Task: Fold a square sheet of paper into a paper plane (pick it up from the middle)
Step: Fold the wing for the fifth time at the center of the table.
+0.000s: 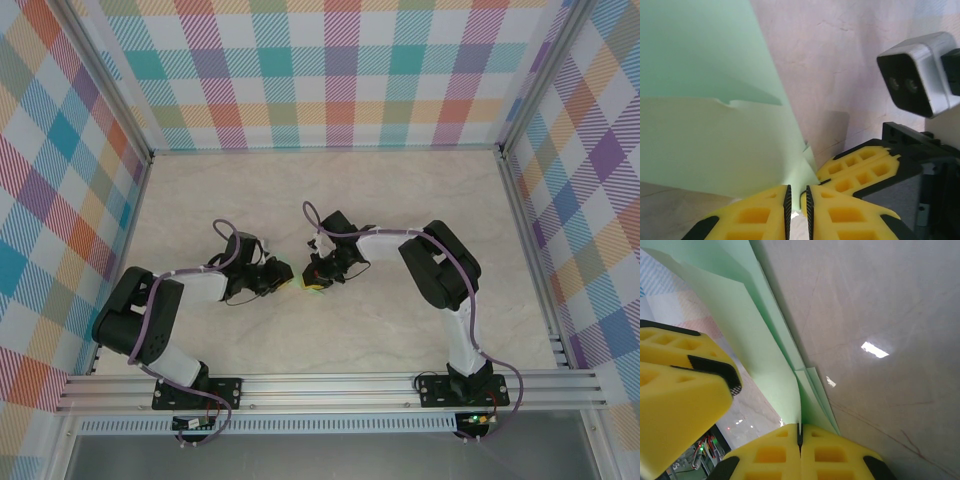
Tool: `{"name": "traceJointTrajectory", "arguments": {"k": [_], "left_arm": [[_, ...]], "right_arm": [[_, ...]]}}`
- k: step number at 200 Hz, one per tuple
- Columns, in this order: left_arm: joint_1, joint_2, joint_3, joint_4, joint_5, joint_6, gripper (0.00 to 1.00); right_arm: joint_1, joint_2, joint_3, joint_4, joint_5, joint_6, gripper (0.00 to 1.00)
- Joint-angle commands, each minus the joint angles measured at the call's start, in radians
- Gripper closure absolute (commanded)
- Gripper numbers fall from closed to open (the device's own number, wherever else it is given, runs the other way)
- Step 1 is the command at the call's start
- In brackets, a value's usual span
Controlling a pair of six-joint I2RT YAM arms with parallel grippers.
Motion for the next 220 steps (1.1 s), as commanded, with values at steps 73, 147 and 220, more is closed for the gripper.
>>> {"name": "traceJointTrajectory", "arguments": {"k": [73,147,220], "left_arm": [[-0.016,0.059,0.018,0.024,-0.039,0.0,0.83],[-0.016,0.086,0.089,-0.148,-0.108,0.01,0.85],[-0.017,0.126,0.119,-0.211,-0.113,0.011,0.87]], "right_arm": [[-0.012,0.051,-0.04,-0.002,0.016,0.027,0.98],[-0.015,0.018,-0.034,-0.005,0.002,0.015,0.93],[-0.035,-0.071,-0.056,0.008,-0.053,0.019,0.82]]}}
